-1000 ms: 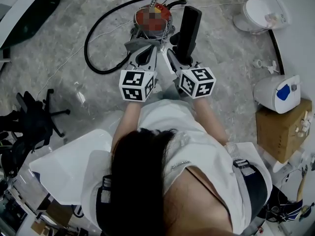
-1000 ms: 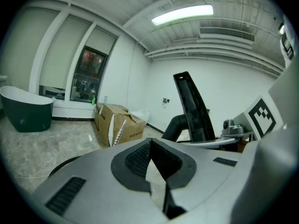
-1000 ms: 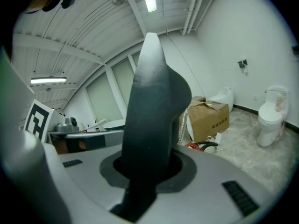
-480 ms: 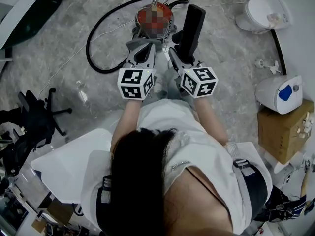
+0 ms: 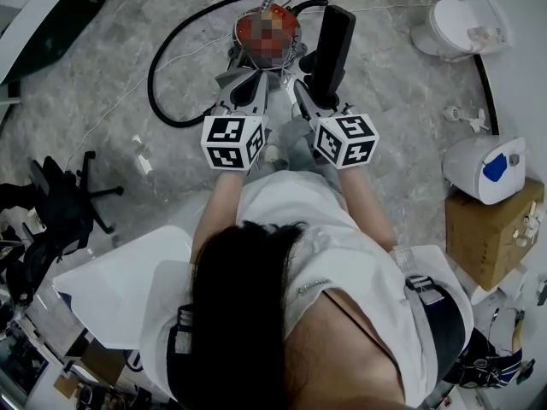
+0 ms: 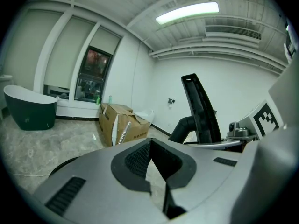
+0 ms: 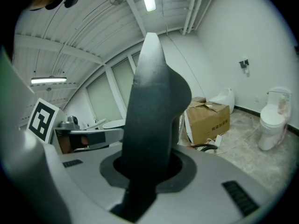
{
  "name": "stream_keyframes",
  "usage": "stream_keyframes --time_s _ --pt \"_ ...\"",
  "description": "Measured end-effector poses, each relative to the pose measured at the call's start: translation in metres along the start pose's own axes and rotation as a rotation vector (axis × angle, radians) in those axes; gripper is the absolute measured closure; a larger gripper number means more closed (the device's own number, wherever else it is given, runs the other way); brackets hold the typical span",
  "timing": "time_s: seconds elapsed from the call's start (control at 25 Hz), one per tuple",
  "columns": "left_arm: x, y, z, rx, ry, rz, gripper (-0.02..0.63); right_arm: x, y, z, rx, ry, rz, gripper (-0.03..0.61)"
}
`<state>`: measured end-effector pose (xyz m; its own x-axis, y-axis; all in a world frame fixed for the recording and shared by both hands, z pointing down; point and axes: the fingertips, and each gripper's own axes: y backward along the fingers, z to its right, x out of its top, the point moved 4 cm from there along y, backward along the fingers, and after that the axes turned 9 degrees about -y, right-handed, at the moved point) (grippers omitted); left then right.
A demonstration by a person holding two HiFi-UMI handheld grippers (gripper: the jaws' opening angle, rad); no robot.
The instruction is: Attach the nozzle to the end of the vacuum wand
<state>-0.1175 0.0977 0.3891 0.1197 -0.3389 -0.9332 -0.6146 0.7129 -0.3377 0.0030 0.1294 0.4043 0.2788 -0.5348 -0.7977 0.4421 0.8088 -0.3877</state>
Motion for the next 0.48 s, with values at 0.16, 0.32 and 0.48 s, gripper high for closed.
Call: stream_keyframes --time_s 0.16,0.32,0.48 --pt "0.006 -0.021 -0.002 0.011 0.006 -0.006 0.612 0.012 -0.012 0.013 0.016 0.005 -0.013 0.486" --pt "0.012 -0.047 -0.007 0.022 0.013 -0.017 0.612 0.025 -0.029 0.032 0.033 0.001 -0.031 0.486" --pt "0.019 -0.074 -0.014 0.033 0.018 -0.031 0.612 0.044 -0.048 0.049 0.059 -0.001 -0.046 0.486"
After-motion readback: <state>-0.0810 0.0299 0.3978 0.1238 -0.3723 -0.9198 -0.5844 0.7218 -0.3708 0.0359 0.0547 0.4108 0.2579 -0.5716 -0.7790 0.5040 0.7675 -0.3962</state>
